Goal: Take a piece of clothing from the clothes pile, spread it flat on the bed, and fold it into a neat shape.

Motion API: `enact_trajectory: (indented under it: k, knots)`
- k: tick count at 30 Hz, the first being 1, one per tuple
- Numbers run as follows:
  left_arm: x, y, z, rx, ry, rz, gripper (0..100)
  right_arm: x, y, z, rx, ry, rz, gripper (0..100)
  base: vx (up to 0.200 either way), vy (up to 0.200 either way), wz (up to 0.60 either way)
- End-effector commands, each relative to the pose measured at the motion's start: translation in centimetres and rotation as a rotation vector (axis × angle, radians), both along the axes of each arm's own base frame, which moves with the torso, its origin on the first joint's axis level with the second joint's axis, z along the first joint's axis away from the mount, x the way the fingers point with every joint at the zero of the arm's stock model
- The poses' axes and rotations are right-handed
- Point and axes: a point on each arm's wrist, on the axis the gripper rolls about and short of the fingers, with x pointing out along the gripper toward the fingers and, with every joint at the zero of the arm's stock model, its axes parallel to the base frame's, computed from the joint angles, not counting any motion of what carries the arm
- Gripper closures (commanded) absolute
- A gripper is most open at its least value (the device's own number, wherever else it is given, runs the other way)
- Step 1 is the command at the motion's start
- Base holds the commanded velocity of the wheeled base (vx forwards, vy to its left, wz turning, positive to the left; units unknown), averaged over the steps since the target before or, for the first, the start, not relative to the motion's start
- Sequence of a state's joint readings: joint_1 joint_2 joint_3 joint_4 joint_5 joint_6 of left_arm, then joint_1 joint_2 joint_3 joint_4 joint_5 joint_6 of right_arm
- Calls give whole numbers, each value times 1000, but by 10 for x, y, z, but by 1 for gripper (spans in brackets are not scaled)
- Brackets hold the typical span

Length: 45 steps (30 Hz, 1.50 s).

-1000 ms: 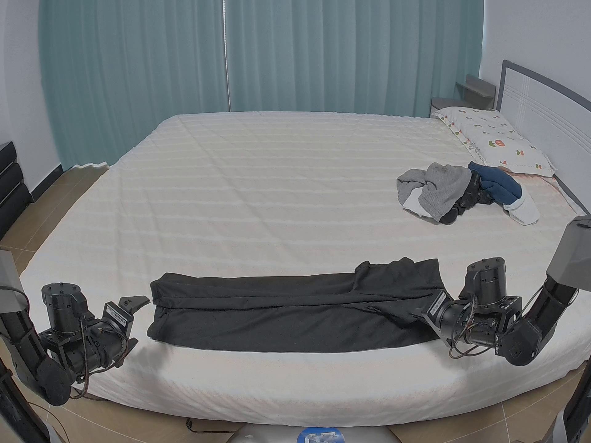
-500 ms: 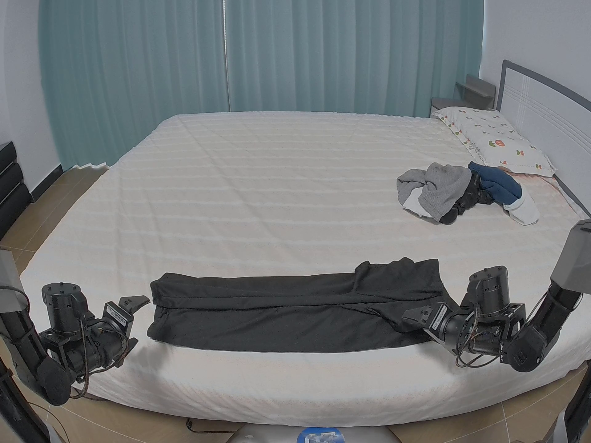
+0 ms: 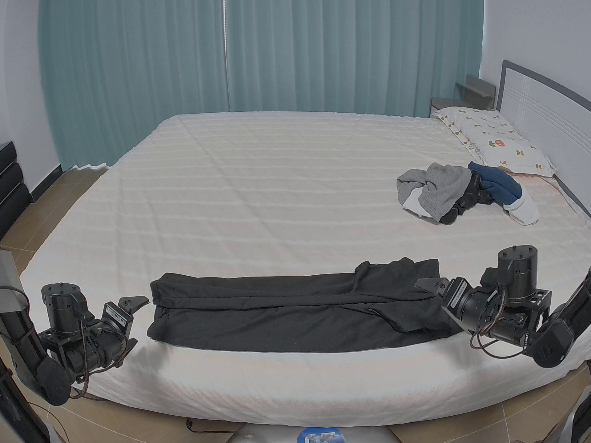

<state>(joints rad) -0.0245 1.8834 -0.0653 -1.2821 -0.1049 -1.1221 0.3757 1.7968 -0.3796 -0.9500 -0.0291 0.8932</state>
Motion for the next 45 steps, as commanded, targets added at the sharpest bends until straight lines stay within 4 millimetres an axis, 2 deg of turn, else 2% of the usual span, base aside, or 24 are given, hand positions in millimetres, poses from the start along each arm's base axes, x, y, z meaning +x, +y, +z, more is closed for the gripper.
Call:
enact_trajectory:
  k: [1,5,11,16,22,27,30,31,37,40,45]
  knots:
    - [0,0,0,0,1,1,0,4,3,-3,13,11,10,0,0,0,0]
    - [0,0,-1,-1,3,-2,0,22,11,-36,1,94,-12,0,0,0,0]
    - [1,0,-3,0,12,-3,0,41,19,-59,97,22,-29,0,0,0,0]
    - [1,0,-3,1,15,-3,0,39,24,-78,74,67,-13,0,0,0,0]
    - [1,0,-3,-2,13,-3,0,35,24,-83,63,92,-10,0,0,0,0]
    - [1,0,-3,0,13,-4,0,36,22,-77,73,69,-16,0,0,0,0]
    - [1,0,-3,1,13,-3,0,36,17,-59,94,21,-26,0,0,0,0]
    - [1,0,-2,-1,10,-2,0,37,11,-50,106,-7,-43,0,0,0,0]
    - [4,-1,3,3,-24,-3,0,38,-15,-26,131,-37,-98,0,0,0,0]
    - [7,-1,5,7,-40,-6,0,36,-19,-23,137,-29,-91,0,0,0,0]
    - [19,0,9,111,-81,-46,0,36,-21,-20,140,-27,-92,0,0,0,0]
